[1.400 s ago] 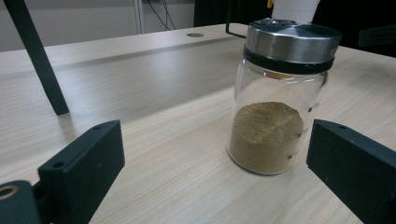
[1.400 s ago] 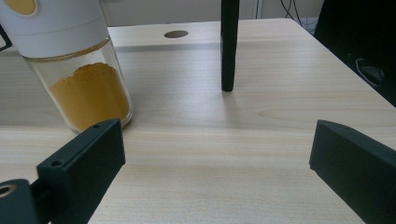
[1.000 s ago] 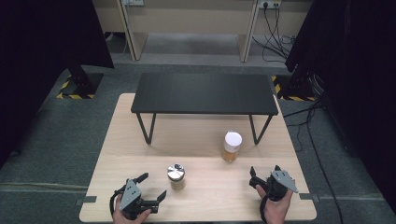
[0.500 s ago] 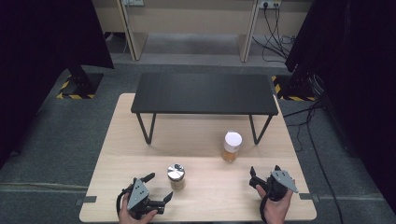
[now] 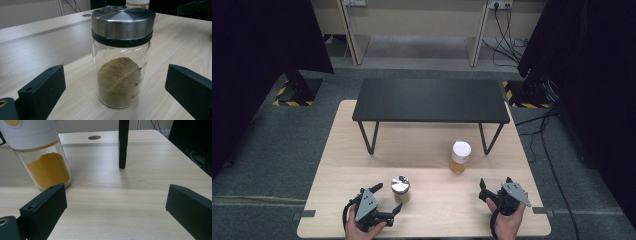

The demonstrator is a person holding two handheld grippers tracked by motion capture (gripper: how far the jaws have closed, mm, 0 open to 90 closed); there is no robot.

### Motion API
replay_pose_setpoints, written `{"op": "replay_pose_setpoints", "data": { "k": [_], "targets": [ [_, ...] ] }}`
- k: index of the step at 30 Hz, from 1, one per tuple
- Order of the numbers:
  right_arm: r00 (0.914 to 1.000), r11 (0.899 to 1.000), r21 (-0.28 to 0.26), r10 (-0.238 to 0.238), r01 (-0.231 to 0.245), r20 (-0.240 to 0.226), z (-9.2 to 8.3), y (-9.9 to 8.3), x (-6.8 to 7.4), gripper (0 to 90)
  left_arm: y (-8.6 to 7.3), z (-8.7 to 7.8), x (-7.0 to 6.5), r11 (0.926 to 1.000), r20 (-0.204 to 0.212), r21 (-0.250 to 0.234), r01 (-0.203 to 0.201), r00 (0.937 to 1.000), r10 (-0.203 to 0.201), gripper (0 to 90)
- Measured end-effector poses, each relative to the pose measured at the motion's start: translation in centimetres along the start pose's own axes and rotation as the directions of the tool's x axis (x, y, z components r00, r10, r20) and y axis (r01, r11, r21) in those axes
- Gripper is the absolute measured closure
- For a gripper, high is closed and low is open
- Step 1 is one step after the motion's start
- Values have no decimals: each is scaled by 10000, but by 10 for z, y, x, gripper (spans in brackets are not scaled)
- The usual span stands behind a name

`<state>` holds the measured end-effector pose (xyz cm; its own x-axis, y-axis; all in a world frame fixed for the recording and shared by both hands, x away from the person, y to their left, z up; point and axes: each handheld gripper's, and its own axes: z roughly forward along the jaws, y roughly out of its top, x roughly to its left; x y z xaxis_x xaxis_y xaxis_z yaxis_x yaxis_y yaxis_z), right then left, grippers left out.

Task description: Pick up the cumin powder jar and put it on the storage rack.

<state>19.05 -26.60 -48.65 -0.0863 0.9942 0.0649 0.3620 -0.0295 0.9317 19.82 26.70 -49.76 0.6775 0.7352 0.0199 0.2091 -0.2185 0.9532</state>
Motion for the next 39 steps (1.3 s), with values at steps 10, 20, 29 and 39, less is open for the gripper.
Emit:
{"op": "replay_pose_setpoints", "data": {
  "k": [10,20,29,39],
  "targets": [
    [10000,10000,-10,-45,45,12,0,0,1,35,5,11,-4,10000,52,54,-69,10000,68,24],
    [10000,10000,-24,-41,41,-3,0,0,0,34,12,28,-7,9999,-93,161,56,9999,-54,32],
    [10000,10000,-37,-49,49,-10,0,-1,0,35,17,37,-9,9993,-220,352,144,9997,-136,83],
    [10000,10000,-29,-43,43,-31,-1,-1,0,35,17,39,-7,9995,-113,299,81,9999,-78,221]
  ]
}}
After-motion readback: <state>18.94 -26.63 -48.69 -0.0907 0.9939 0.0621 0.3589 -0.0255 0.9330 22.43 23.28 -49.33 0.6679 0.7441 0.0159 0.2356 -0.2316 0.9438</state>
